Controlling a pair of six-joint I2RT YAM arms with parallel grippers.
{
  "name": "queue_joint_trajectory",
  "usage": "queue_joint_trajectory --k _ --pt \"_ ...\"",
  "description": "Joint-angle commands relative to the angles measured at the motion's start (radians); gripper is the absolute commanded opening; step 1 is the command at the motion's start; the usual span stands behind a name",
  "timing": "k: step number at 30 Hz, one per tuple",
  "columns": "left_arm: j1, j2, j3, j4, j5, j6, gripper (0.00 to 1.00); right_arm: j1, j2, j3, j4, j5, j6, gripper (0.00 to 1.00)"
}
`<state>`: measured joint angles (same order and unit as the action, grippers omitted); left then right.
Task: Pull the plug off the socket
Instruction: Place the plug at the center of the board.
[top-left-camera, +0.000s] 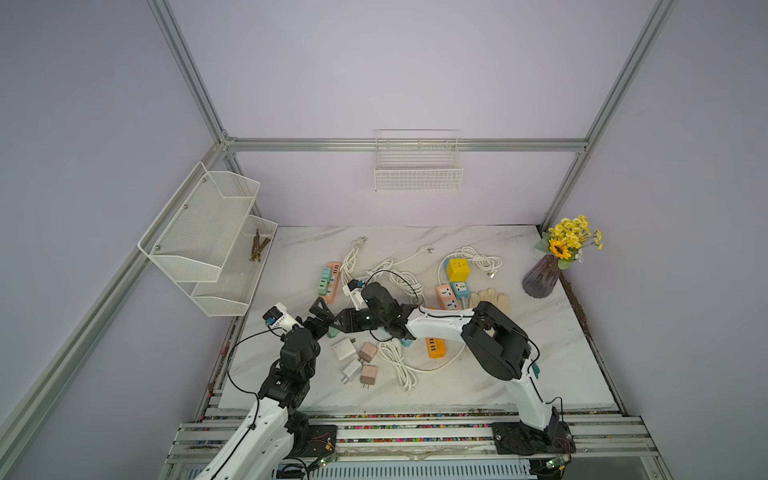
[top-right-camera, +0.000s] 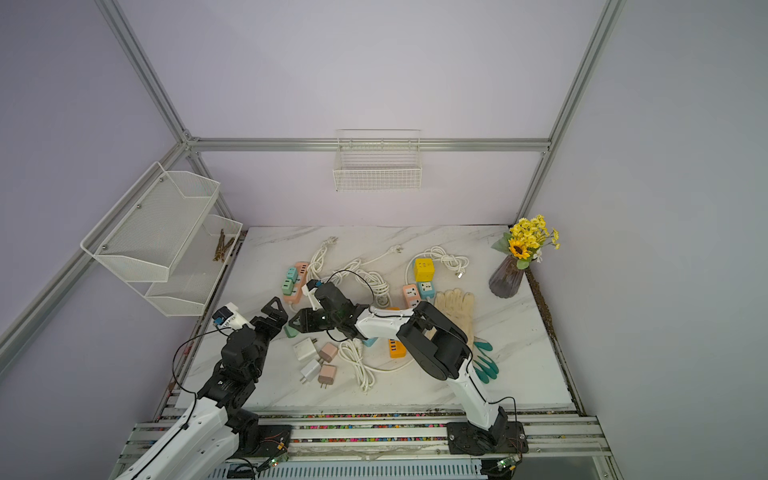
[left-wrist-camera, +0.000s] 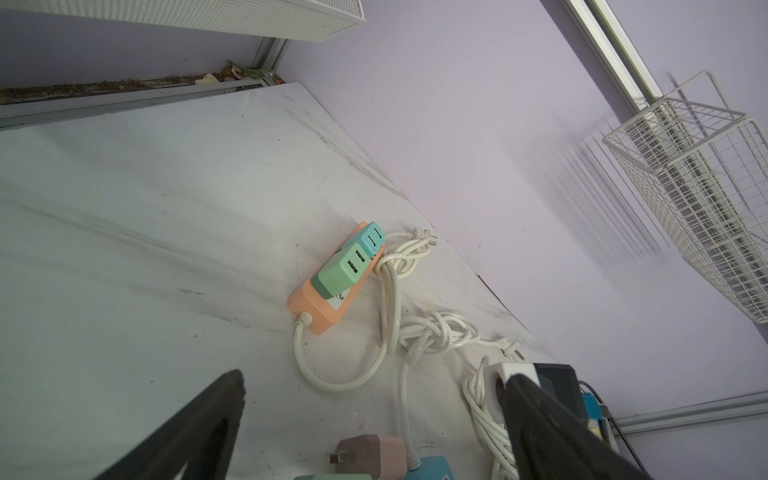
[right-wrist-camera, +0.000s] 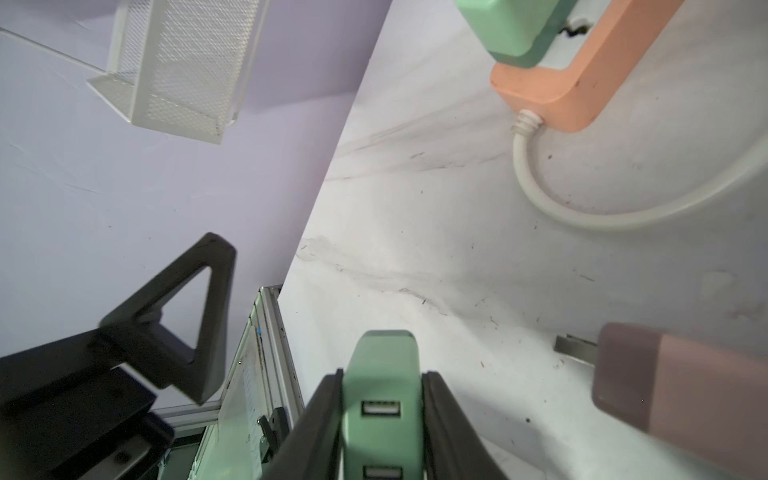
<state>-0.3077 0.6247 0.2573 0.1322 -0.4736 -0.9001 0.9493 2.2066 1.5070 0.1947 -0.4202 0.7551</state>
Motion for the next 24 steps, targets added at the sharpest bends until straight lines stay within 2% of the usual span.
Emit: queue_joint_trajectory --k 1,5,9,12,18,21,24 --pt "0.007 -0.009 0.005 -0.009 -0.030 -0.019 1.00 0.015 0.034 0.062 -0.079 0.026 -0.032 0.39" --pt "0.007 -0.010 0.006 -0.010 -0.026 -0.019 1.00 0.018 0.043 0.093 -0.122 0.034 -0.058 0.49" --pt "0.007 -0.020 0.007 -0.010 -0.017 -0.012 1.00 0.018 -0.004 0.070 -0.145 0.055 -0.108 0.51" --pt "0.007 -0.035 0.004 0.009 0.008 0.014 0.99 0.015 -0.094 -0.002 -0.148 0.102 -0.168 0.50" --pt "0.006 -0.044 -0.021 0.129 0.141 0.092 1.00 -0.003 -0.376 -0.255 -0.106 0.218 -0.306 0.48" --pt "0.006 -0.012 -0.032 0.232 0.264 0.140 1.00 -0.020 -0.534 -0.389 -0.098 0.298 -0.372 0.48" --pt "0.006 0.052 -0.024 0.325 0.400 0.168 1.00 -0.037 -0.701 -0.509 -0.107 0.450 -0.416 0.48"
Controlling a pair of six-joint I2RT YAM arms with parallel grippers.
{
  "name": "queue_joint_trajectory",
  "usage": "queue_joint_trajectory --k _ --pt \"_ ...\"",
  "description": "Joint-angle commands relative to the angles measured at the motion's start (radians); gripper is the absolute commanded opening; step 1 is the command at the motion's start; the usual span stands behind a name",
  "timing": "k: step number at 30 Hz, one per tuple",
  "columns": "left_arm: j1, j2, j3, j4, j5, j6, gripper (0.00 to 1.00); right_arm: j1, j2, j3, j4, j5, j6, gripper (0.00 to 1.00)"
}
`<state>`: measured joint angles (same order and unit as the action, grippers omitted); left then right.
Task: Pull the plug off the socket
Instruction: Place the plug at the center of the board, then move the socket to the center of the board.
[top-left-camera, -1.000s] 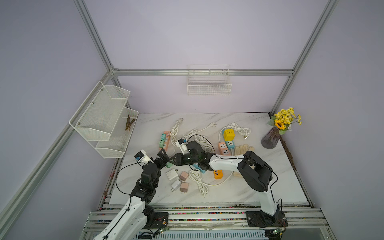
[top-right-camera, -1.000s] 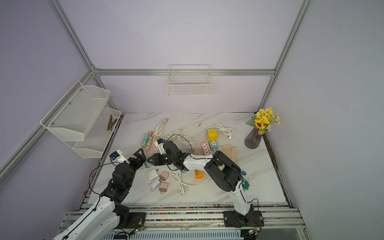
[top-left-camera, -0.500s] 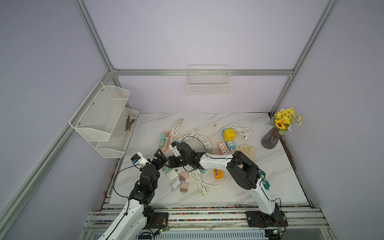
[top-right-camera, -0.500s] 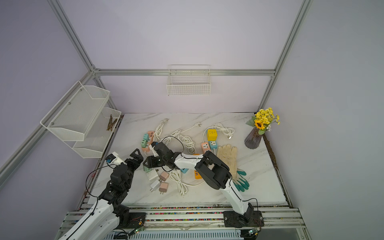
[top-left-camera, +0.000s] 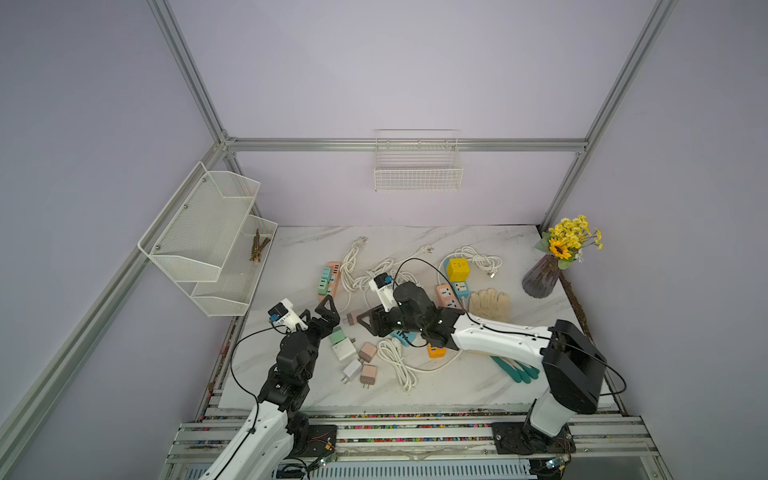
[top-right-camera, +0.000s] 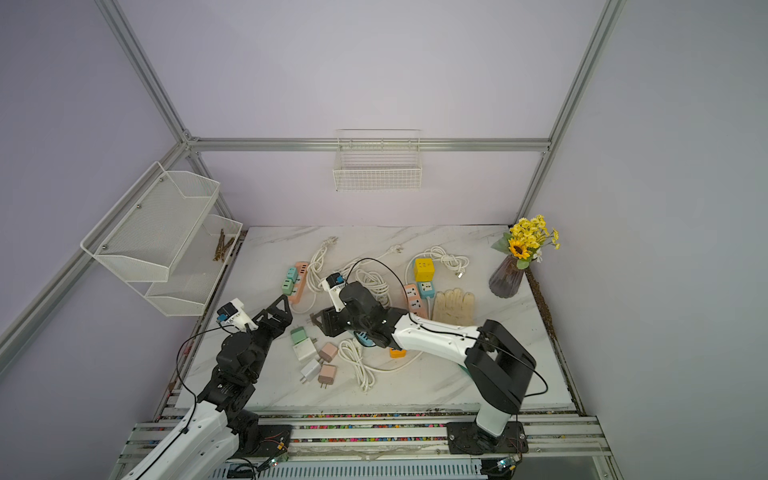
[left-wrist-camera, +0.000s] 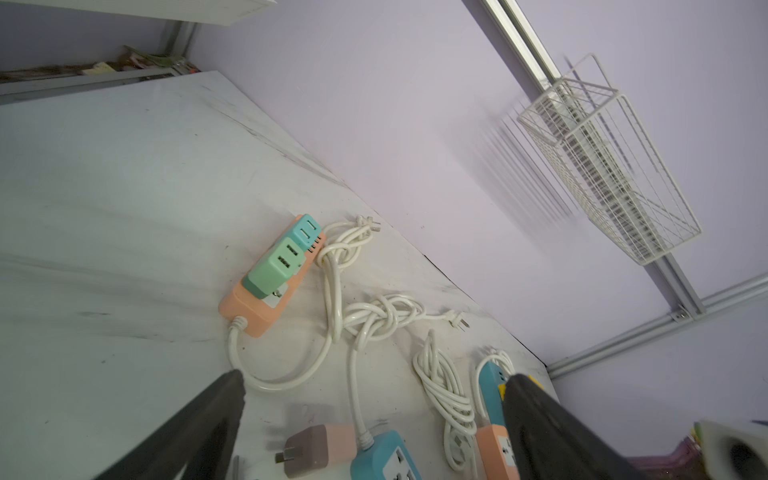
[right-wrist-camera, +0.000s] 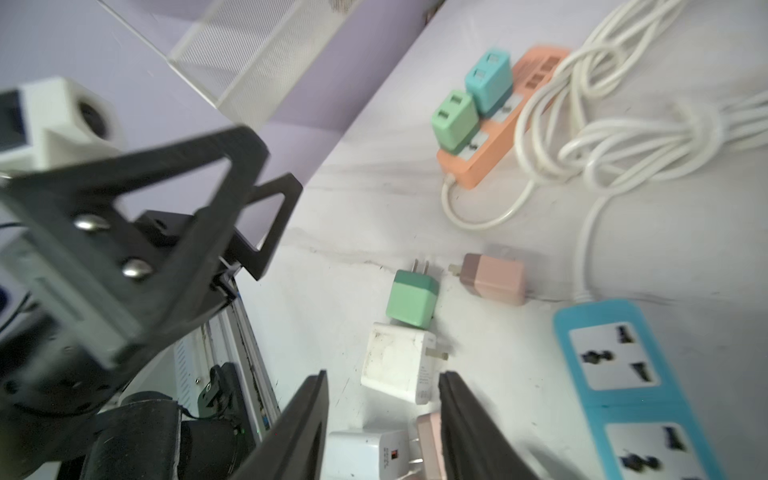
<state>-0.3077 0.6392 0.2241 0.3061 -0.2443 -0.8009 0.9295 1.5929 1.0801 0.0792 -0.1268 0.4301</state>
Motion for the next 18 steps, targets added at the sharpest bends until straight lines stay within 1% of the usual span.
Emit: queue_joint_trajectory --k 1,4,8,9,11,13,15,18 --pt "0.006 0.067 0.018 0.176 0.217 0.072 1.00 -0.027 -0.142 -0.125 0.011 0.196 -0.126 0.48" --pt "0.006 0.173 0.055 0.238 0.355 0.072 1.00 -0.088 -0.266 -0.218 0.000 0.273 -0.169 0.48" --pt "0.003 0.345 0.103 0.392 0.589 0.061 1.00 -0.248 -0.374 -0.310 0.001 0.232 -0.134 0.48" --pt "0.001 0.385 0.117 0.409 0.632 0.049 1.00 -0.282 -0.388 -0.325 0.003 0.230 -0.127 0.48" --pt "-0.010 0.476 0.157 0.434 0.709 0.030 1.00 -0.342 -0.407 -0.350 0.005 0.244 -0.114 0.54" --pt "-0.028 0.550 0.195 0.434 0.751 0.022 0.99 -0.395 -0.404 -0.358 0.004 0.255 -0.099 0.61" --pt "-0.054 0.611 0.225 0.430 0.773 0.022 0.98 -0.456 -0.381 -0.352 -0.001 0.243 -0.077 0.70" --pt "-0.104 0.686 0.275 0.389 0.774 0.044 0.98 -0.556 -0.305 -0.311 -0.013 0.174 -0.040 0.82"
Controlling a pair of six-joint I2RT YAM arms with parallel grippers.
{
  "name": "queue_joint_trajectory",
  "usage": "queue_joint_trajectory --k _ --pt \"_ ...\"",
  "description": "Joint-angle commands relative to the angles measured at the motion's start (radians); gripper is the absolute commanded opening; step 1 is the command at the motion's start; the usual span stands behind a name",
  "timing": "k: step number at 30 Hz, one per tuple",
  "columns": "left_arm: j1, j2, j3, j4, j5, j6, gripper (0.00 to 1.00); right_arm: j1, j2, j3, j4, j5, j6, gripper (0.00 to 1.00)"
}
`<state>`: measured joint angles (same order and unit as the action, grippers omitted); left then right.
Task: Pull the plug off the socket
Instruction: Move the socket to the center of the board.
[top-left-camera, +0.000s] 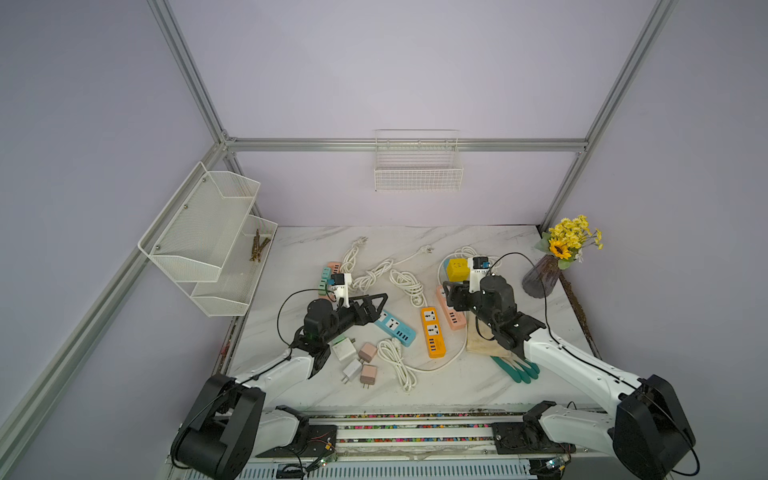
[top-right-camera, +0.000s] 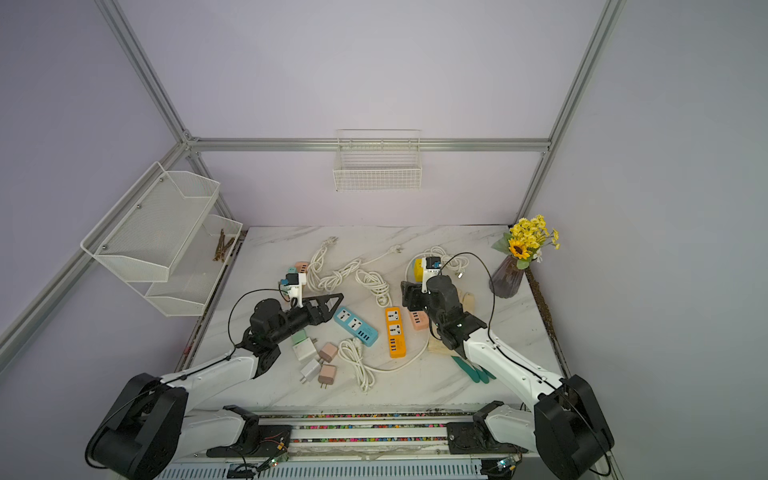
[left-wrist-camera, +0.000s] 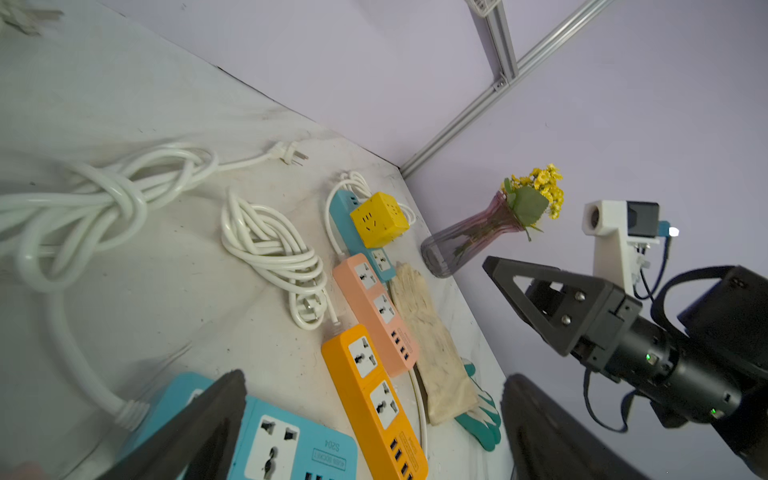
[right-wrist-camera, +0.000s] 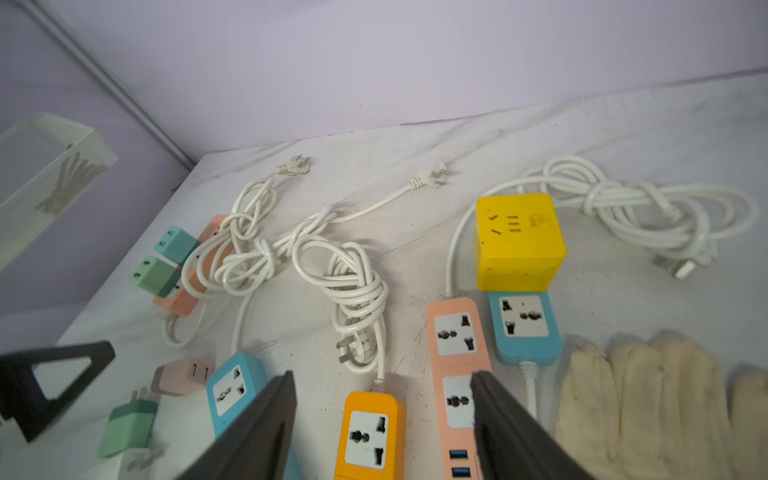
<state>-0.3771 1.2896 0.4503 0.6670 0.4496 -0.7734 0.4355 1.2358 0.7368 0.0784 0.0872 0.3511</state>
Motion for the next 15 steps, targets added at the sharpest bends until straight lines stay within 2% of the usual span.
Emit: queue_joint_trajectory --k 1,4,8,15 --pt "-0.049 0.055 0.066 0.008 0.080 0.029 0.98 -0.088 0.088 0.059 -0.025 -0.067 0.043 0.84" --pt "-0.081 0.104 0.107 -0.040 0.083 0.052 0.98 -0.114 0.214 0.171 -0.095 -0.074 0.022 0.88" --pt "-0.092 0.158 0.125 -0.042 0.096 0.050 0.98 -0.113 0.400 0.356 -0.263 0.000 -0.033 0.91" --pt "-0.097 0.179 0.133 -0.040 0.104 0.046 0.98 -0.123 0.579 0.556 -0.358 0.086 -0.064 0.91"
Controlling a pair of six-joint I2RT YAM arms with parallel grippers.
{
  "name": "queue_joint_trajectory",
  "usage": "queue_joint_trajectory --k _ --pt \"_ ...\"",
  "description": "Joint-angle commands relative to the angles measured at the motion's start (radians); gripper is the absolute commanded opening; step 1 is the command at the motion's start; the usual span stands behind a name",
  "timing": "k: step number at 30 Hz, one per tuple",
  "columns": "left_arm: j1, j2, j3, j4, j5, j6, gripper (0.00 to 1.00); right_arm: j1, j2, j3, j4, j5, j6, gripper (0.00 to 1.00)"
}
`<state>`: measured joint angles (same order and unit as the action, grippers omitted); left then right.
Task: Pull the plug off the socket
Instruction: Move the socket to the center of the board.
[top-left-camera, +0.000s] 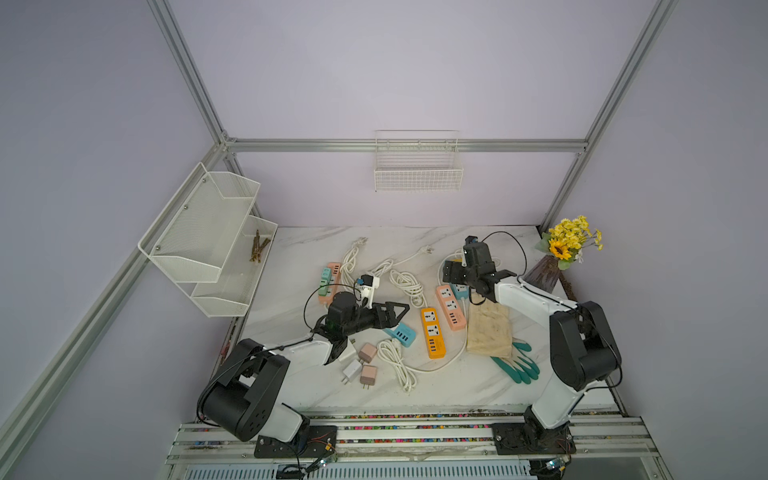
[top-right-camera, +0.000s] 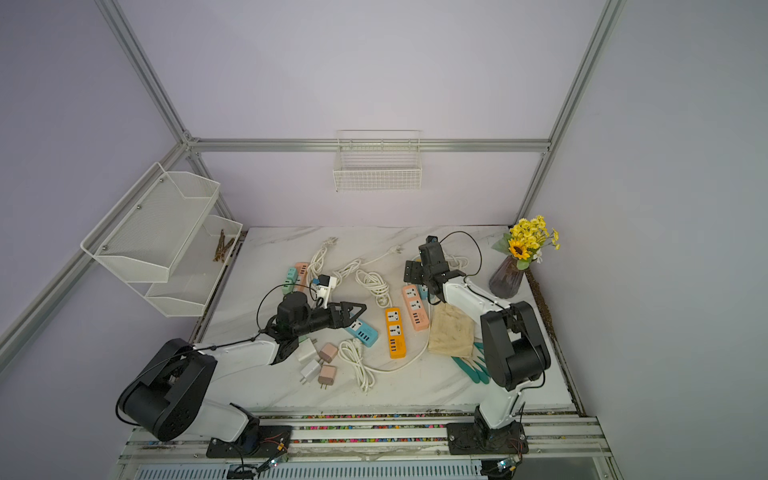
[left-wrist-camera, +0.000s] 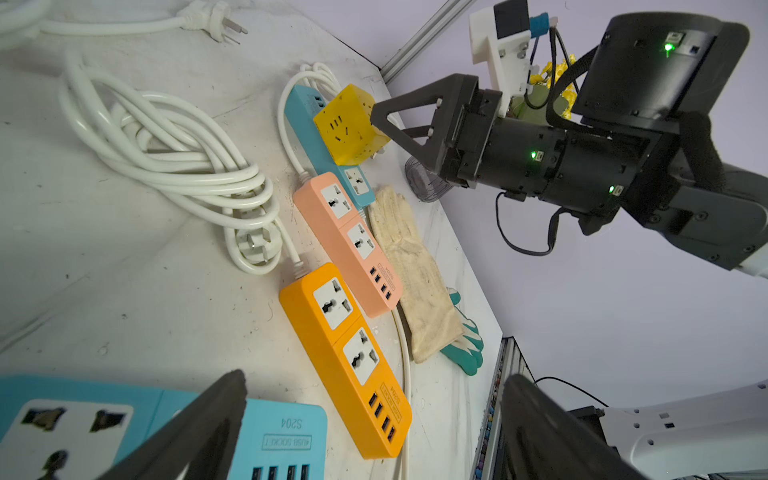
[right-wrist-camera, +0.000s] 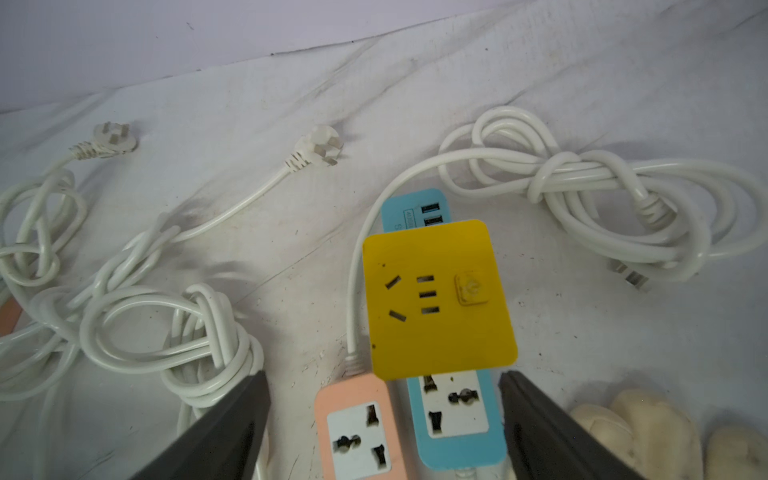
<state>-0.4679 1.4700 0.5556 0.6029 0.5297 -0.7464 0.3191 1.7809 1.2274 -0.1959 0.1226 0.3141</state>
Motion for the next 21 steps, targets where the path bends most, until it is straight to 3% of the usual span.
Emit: queue_joint_trajectory --k 1,16,21 --pt "-0.006 0.000 0.027 0.024 0.025 0.019 0.98 -0.008 0.056 0.093 -0.099 0.058 -0.028 0.91" --pt "-0.005 0.001 0.031 0.026 0.036 0.015 0.98 -0.028 0.267 0.326 -0.239 0.097 -0.097 0.84" --pt "-0.006 -0.004 0.030 0.028 0.040 0.009 0.98 -0.030 0.274 0.324 -0.241 0.087 -0.121 0.54"
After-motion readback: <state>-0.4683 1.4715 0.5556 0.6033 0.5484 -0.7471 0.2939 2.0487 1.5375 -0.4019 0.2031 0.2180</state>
